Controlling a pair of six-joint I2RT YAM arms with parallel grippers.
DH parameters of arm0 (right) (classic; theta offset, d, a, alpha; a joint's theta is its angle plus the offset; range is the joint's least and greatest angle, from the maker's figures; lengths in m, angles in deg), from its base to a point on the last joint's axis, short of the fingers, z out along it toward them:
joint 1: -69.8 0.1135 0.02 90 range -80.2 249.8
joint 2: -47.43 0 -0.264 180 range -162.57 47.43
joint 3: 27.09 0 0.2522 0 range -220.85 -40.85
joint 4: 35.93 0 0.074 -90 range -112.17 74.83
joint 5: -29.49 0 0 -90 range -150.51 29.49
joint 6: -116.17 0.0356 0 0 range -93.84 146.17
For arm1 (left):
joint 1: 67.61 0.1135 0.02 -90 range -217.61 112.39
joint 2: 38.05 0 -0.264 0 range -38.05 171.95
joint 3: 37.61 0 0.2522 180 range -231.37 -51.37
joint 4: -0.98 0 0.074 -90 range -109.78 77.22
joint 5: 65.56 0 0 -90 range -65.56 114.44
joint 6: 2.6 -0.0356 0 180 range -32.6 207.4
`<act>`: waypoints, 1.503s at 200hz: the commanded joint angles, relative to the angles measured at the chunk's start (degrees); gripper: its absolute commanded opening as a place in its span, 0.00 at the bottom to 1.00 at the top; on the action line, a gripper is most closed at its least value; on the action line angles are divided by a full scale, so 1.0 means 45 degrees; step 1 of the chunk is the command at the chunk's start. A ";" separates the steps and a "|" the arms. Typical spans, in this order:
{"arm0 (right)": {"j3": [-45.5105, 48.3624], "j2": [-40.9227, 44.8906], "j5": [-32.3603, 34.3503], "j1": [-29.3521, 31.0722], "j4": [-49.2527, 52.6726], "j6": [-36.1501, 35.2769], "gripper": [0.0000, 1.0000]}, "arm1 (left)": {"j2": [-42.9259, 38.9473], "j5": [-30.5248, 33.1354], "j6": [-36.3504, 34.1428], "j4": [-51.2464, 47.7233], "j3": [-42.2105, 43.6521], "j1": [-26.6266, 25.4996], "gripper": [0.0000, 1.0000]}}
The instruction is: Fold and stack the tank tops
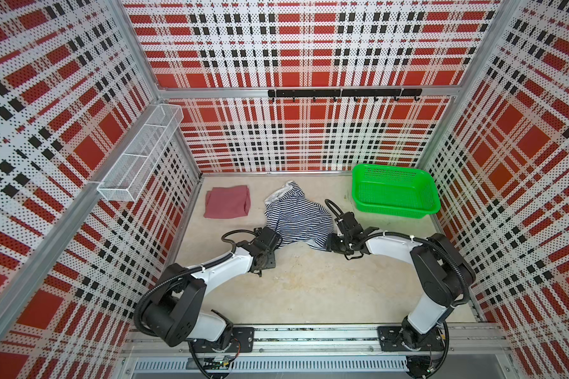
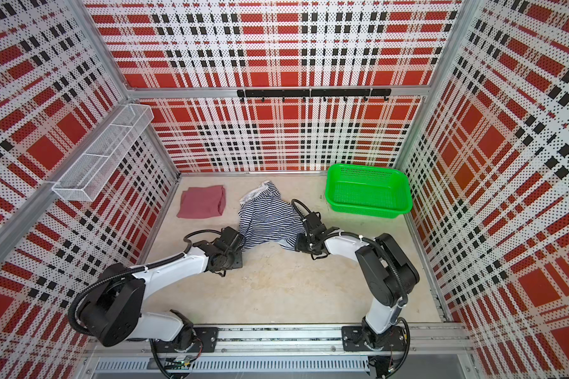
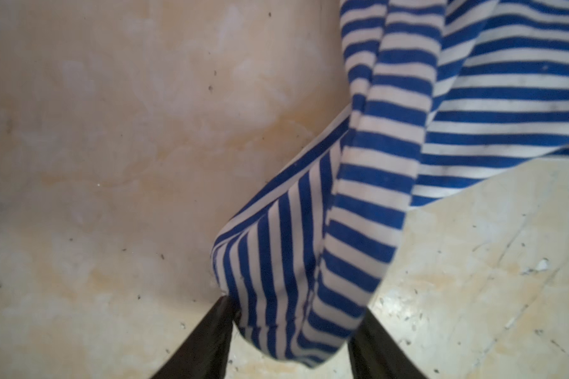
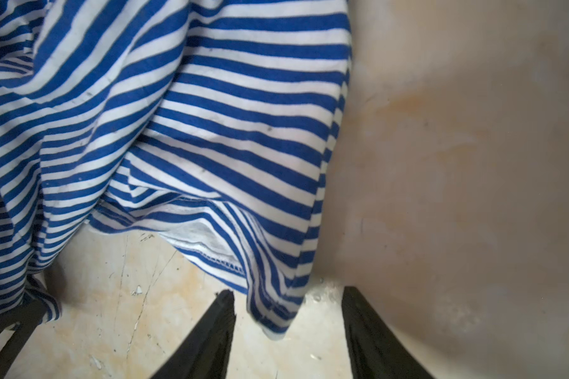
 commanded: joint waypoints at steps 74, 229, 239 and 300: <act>-0.0460 -0.0464 0.0094 -0.0101 -0.0042 -0.0117 0.29 | 0.0550 -0.0066 -0.0361 0.0328 -0.0454 0.0354 0.12; -0.8766 0.4380 0.2365 -0.1888 0.5068 -0.7271 0.00 | -0.4144 -0.7827 -0.2403 0.1275 -0.9683 0.6862 0.00; -0.9174 0.4658 0.2508 -0.1898 0.5138 -0.7532 0.00 | -0.4091 -0.7896 -0.2478 0.1139 -1.0564 0.6869 0.00; -0.9864 0.5334 0.1762 -0.1898 0.5191 -0.7825 0.00 | -0.4042 -0.8845 -0.2127 0.1711 -1.1034 0.6843 0.00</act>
